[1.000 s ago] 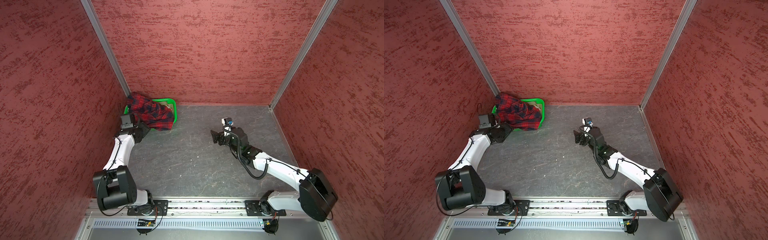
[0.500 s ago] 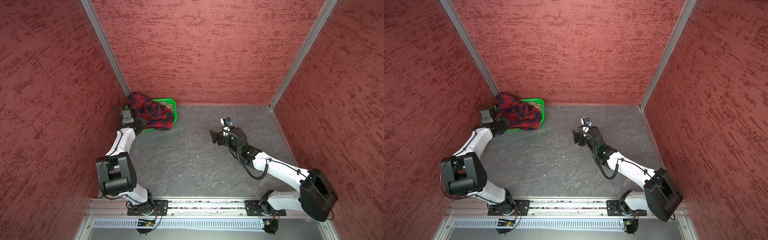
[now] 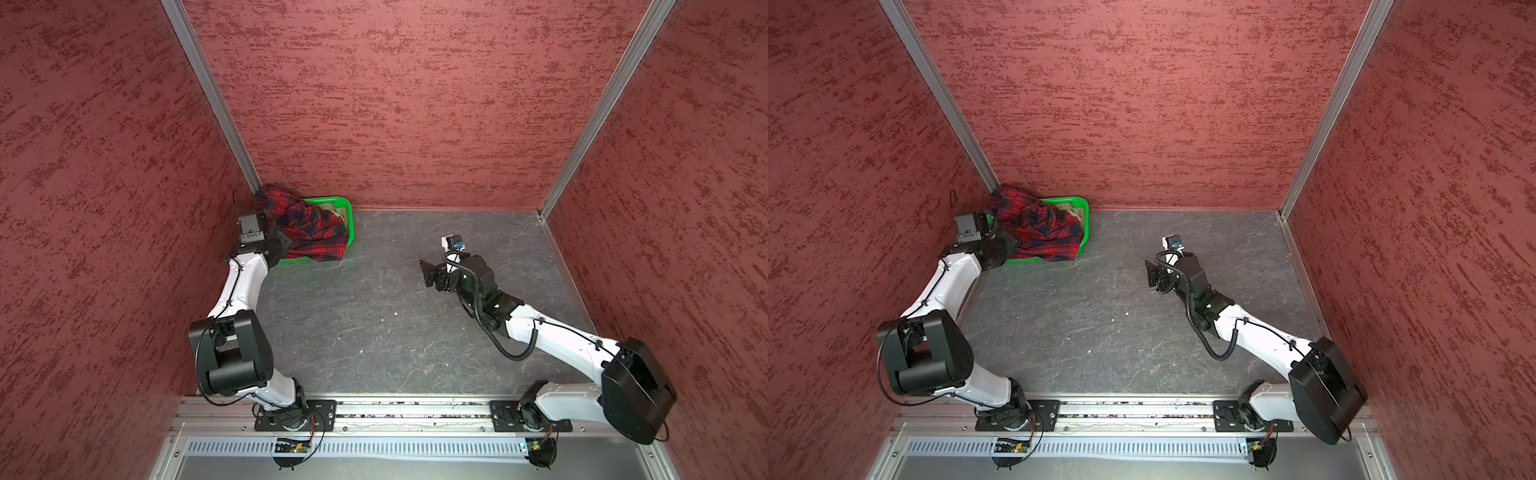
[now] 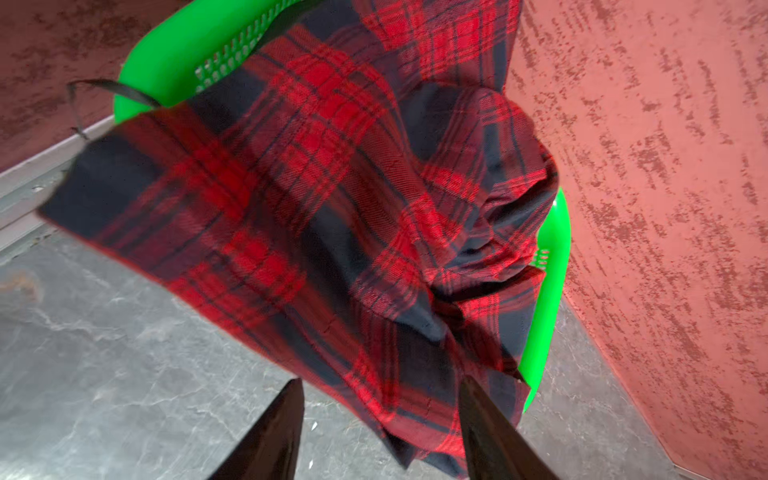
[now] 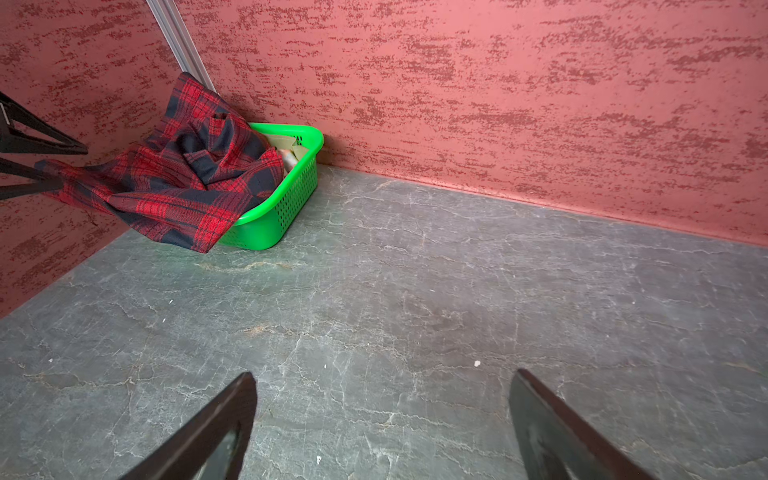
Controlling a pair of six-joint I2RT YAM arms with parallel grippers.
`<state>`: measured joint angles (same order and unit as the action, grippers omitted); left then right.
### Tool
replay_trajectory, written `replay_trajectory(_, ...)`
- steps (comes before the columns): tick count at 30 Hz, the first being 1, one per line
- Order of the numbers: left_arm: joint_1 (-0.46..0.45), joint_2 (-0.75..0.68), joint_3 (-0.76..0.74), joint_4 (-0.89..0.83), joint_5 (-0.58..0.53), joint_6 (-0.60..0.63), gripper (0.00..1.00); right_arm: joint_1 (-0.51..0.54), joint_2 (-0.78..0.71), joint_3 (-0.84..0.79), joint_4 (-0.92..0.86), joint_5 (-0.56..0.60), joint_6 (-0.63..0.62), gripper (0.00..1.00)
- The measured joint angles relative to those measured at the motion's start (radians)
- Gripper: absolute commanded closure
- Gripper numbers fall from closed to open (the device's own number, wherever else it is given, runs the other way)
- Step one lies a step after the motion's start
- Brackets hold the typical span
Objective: Fold and stack the skirts
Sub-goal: 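Grasp the plaid skirt in the basket with the left gripper while the right advances, then lift the plaid skirt from the basket with the left gripper onto the table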
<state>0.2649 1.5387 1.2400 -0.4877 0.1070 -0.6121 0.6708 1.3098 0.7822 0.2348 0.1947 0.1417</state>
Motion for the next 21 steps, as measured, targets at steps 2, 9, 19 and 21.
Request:
replay_trajectory(2,0.018,0.000,-0.001,-0.009,0.005,0.003,0.39,0.001,0.004,0.000,0.002,0.000,0.000,0.04)
replay_trajectory(9,0.042,0.089,0.043,-0.011,0.018,0.019,0.44,0.001,0.054,0.001,0.007,-0.008,-0.001,0.04)
replay_trajectory(19,0.023,0.150,0.099,0.021,-0.012,0.031,1.00,0.001,0.067,0.014,0.007,-0.009,-0.004,0.03)
replay_trajectory(21,0.003,0.100,0.112,0.017,-0.038,0.044,1.00,0.001,0.067,0.014,0.008,-0.006,-0.008,0.01)
